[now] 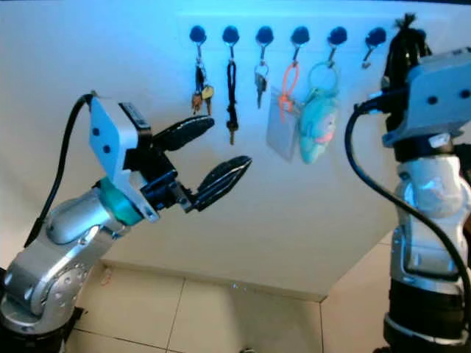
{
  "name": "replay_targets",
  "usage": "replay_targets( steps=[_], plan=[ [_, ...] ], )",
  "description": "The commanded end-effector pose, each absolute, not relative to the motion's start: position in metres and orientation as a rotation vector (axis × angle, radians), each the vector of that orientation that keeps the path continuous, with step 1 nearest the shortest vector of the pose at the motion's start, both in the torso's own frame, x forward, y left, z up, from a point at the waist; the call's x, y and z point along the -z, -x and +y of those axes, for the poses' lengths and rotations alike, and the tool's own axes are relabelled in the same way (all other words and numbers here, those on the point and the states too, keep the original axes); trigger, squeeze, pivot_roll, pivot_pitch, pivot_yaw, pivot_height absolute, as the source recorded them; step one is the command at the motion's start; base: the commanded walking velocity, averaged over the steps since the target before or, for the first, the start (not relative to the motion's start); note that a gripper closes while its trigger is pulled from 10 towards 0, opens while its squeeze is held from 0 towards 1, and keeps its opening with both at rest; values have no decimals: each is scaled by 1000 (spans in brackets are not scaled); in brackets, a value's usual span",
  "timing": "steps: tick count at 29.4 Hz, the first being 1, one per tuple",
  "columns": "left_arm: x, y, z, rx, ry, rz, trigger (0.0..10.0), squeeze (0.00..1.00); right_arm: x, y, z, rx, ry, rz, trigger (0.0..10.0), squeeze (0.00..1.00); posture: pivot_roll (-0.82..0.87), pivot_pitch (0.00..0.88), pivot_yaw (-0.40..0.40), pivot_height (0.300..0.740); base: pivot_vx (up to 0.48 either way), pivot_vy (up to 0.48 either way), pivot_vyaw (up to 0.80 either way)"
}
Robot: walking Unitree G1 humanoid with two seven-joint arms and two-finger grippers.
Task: Hang keys on a hook
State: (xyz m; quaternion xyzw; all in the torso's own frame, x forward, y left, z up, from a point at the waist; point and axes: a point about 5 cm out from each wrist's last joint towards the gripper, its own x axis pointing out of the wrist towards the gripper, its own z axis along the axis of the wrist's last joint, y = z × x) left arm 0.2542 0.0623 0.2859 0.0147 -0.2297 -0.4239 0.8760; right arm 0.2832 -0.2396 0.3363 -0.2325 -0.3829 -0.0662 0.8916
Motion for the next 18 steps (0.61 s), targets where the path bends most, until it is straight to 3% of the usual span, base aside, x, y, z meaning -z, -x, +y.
replay_targets(
  steps=[1, 18],
  plan=[
    [-285, -252, 62, 900, -26, -471, 10000, 0, -336, -280, -242, 137, 485, -796, 10000, 0, -204, 101, 150, 740, 0, 0, 0],
    [-285, -252, 63, 888, -30, -471, 10000, 0, -333, -293, -228, 44, 474, -773, 10000, 0, -185, 101, 139, 740, 0, 0, 0]
  ],
)
